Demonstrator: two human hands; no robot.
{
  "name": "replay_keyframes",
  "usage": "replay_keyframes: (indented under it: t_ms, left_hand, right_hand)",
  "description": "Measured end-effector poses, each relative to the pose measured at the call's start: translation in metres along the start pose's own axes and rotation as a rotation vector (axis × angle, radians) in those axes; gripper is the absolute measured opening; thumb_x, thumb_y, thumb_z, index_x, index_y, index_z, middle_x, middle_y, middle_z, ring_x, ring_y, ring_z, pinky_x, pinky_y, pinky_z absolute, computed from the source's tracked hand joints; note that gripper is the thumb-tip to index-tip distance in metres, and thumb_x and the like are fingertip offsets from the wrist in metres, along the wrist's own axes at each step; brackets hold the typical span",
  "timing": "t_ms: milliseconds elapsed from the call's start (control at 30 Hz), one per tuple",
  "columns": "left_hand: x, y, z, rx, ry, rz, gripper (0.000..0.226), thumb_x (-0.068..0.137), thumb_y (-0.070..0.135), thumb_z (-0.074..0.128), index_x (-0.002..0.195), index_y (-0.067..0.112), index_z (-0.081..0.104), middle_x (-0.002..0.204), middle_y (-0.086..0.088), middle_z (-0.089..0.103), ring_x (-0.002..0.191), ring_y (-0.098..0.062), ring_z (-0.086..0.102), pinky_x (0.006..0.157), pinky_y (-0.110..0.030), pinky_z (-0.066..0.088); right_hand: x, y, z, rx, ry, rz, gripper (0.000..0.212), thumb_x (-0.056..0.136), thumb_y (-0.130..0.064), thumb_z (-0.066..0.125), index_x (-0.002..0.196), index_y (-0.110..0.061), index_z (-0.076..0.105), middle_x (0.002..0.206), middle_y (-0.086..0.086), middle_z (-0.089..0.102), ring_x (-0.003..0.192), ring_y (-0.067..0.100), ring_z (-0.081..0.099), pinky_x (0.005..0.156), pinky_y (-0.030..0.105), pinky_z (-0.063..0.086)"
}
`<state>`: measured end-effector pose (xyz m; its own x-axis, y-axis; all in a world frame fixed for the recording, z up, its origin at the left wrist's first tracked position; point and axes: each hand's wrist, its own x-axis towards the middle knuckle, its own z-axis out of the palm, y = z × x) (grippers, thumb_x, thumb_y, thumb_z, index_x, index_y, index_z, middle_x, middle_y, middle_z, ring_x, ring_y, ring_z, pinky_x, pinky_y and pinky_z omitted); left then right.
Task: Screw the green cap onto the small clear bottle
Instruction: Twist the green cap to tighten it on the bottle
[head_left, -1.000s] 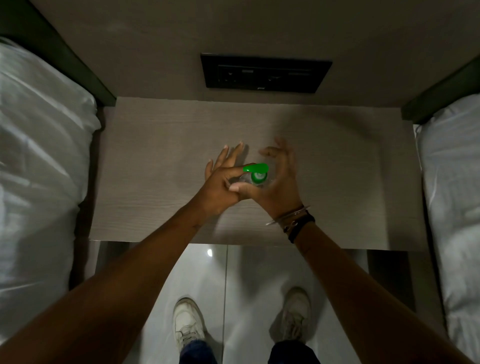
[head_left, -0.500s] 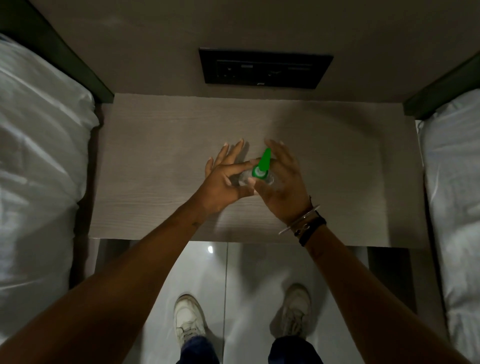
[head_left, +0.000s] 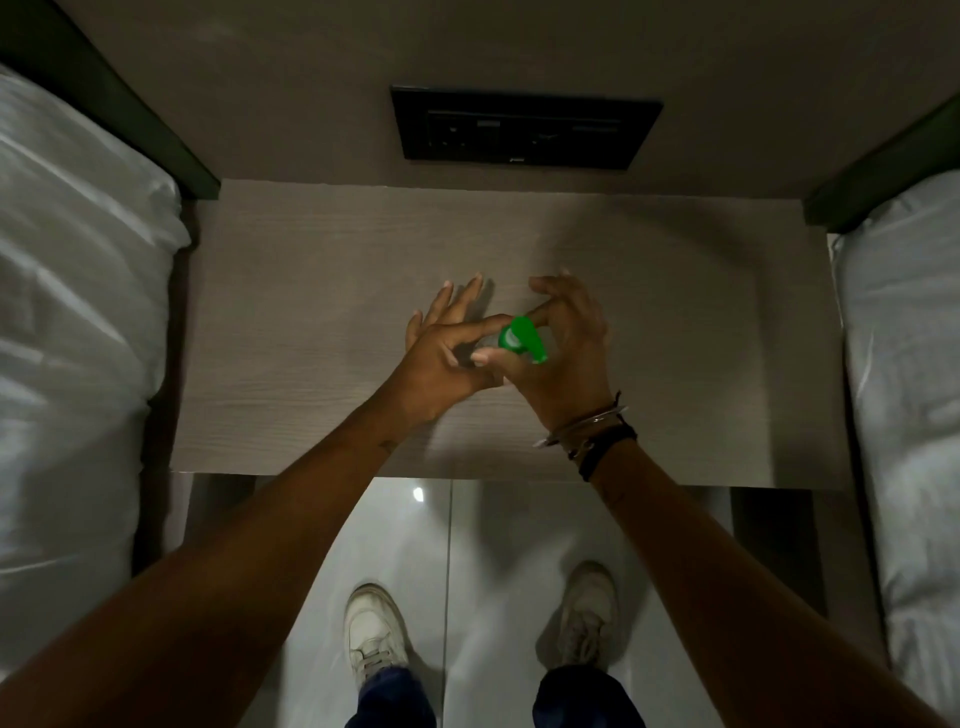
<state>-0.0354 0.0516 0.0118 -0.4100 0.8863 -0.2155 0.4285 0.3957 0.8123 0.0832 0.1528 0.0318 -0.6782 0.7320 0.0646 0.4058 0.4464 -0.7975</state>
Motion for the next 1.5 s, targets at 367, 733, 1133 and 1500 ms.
replay_keyframes:
  t_ms: [367, 733, 1133, 1500]
  left_hand:
    - [0.000, 0.000, 0.002, -0.005, 0.020, -0.013, 0.051, 0.076, 0.028, 0.072, 0.121, 0.040, 0.050, 0.158, 0.002, 0.012, 0.145, -0.017, -0.004, 0.114, -0.053, -0.008]
    - [0.003, -0.008, 0.007, 0.011, 0.038, 0.005, 0.055, 0.072, 0.034, 0.073, 0.120, 0.041, 0.048, 0.158, 0.000, 0.015, 0.140, -0.012, -0.003, 0.113, -0.052, -0.006]
    - [0.007, -0.005, 0.006, 0.108, -0.008, -0.028, 0.057, 0.075, 0.034, 0.071, 0.118, 0.052, 0.037, 0.159, 0.002, 0.011, 0.143, -0.015, -0.005, 0.113, -0.052, -0.006]
    - [0.003, -0.007, 0.009, -0.016, 0.030, -0.008, 0.050, 0.078, 0.029, 0.068, 0.118, 0.049, 0.045, 0.158, 0.002, 0.015, 0.139, -0.010, -0.004, 0.111, -0.049, -0.007]
  right_hand:
    - [0.000, 0.007, 0.000, -0.063, -0.013, -0.040, 0.043, 0.057, -0.032, 0.086, 0.087, -0.014, 0.061, 0.127, 0.008, 0.058, 0.131, 0.028, 0.040, 0.106, 0.054, 0.034]
    - [-0.001, 0.001, 0.001, -0.156, 0.052, -0.010, 0.055, 0.053, -0.054, 0.080, 0.087, -0.017, 0.060, 0.130, 0.007, 0.055, 0.131, 0.025, 0.040, 0.104, 0.050, 0.036]
    - [0.000, -0.011, 0.010, -0.081, 0.058, 0.039, 0.076, 0.050, -0.059, 0.080, 0.104, -0.012, 0.054, 0.128, 0.015, 0.053, 0.121, 0.031, 0.048, 0.098, 0.057, 0.042]
    - [-0.003, 0.002, 0.006, -0.031, 0.060, 0.023, 0.051, 0.054, -0.043, 0.087, 0.087, -0.013, 0.060, 0.126, 0.010, 0.057, 0.127, 0.025, 0.044, 0.104, 0.051, 0.037]
